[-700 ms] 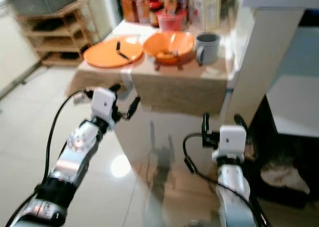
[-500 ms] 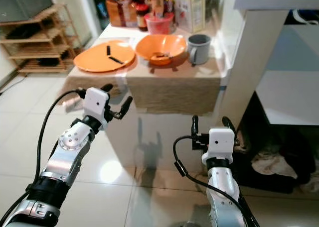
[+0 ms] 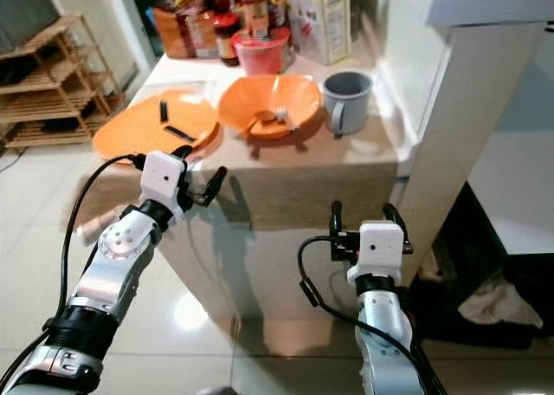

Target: Setting the table

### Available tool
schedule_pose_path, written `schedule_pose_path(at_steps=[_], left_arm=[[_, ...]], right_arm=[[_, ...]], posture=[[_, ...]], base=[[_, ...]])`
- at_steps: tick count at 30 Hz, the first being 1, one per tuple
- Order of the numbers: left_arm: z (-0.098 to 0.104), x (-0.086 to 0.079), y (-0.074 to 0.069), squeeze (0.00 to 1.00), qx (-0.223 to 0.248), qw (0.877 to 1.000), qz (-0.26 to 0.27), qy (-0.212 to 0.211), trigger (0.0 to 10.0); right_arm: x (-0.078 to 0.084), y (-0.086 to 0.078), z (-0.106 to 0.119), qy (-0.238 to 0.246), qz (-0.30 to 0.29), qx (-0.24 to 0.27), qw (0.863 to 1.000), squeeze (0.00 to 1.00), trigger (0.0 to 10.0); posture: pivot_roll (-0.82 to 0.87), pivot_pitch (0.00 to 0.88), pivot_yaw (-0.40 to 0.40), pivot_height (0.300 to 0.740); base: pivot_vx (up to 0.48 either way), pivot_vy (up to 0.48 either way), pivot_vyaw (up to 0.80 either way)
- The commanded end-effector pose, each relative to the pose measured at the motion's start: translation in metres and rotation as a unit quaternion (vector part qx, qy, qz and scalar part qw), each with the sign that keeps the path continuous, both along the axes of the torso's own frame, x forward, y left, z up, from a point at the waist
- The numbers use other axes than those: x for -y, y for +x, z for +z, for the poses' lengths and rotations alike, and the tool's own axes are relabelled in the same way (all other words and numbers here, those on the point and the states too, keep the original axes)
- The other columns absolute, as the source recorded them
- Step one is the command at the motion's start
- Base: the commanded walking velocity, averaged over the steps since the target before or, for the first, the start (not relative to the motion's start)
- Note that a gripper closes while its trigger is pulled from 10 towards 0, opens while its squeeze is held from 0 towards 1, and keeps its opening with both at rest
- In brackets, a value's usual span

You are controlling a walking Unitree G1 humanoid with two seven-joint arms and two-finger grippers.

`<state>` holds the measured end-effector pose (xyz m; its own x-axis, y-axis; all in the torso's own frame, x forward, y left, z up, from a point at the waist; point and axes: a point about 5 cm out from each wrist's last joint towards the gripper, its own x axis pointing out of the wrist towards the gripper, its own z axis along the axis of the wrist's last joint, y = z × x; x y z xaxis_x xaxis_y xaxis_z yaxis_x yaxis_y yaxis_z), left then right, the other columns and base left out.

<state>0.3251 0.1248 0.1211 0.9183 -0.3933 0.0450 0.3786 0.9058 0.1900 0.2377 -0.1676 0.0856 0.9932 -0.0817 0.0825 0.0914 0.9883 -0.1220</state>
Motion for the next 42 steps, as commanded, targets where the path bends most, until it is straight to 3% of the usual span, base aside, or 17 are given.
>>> schedule_pose_path(at_steps=[1, 7, 14, 29, 31, 37, 42], left_arm=[[0.005, 0.007, 0.002, 0.0, 0.005, 1.0, -0.003, -0.002, 10.0], [0.002, 0.004, 0.003, 0.0, -0.002, 1.0, 0.016, -0.001, 10.0], [0.003, -0.007, 0.006, 0.0, -0.019, 0.996, 0.056, -0.061, 10.0], [0.004, 0.004, 0.011, 0.0, -0.018, 0.996, 0.057, -0.062, 10.0], [0.01, 0.004, 0.016, 0.0, -0.006, 0.997, 0.066, -0.044, 10.0], [0.031, -0.003, 0.029, 0.0, 0.017, 0.995, 0.092, -0.047, 10.0], [0.034, -0.001, 0.028, 0.0, 0.022, 0.994, 0.089, -0.062, 10.0]], right_arm=[[0.006, -0.003, -0.003, -0.003, -0.012, -0.008, 1.0, 0.0, 10.0], [0.007, -0.002, -0.003, -0.001, -0.018, -0.01, 1.0, 0.0, 10.0], [0.009, -0.005, 0.014, 0.01, -0.023, 0.032, 0.999, 0.0, 10.0], [0.023, -0.001, 0.015, -0.011, -0.018, 0.021, 1.0, 0.0, 10.0], [0.027, -0.002, 0.017, -0.02, -0.02, 0.022, 0.999, 0.0, 10.0], [0.03, -0.003, 0.013, -0.024, -0.018, 0.014, 0.999, 0.0, 10.0], [0.03, 0.002, 0.016, -0.026, -0.017, 0.016, 0.999, 0.0, 10.0]], posture=[[0.01, 0.0, 0.136, 0.74], [0.01, 0.0, 0.139, 0.74], [0.0, 0.0, 0.138, 0.74], [-0.03, 0.0, 0.107, 0.74], [-0.04, 0.0, 0.1, 0.74], [-0.03, 0.0, 0.09, 0.74], [-0.03, 0.0, 0.081, 0.74]], base=[[0.0, 0.0, 0.0], [0.0, 0.0, 0.0], [0.0, 0.0, 0.0], [0.0, 0.0, 0.0], [0.0, 0.0, 0.0], [0.0, 0.0, 0.0], [0.0, 0.0, 0.0]])
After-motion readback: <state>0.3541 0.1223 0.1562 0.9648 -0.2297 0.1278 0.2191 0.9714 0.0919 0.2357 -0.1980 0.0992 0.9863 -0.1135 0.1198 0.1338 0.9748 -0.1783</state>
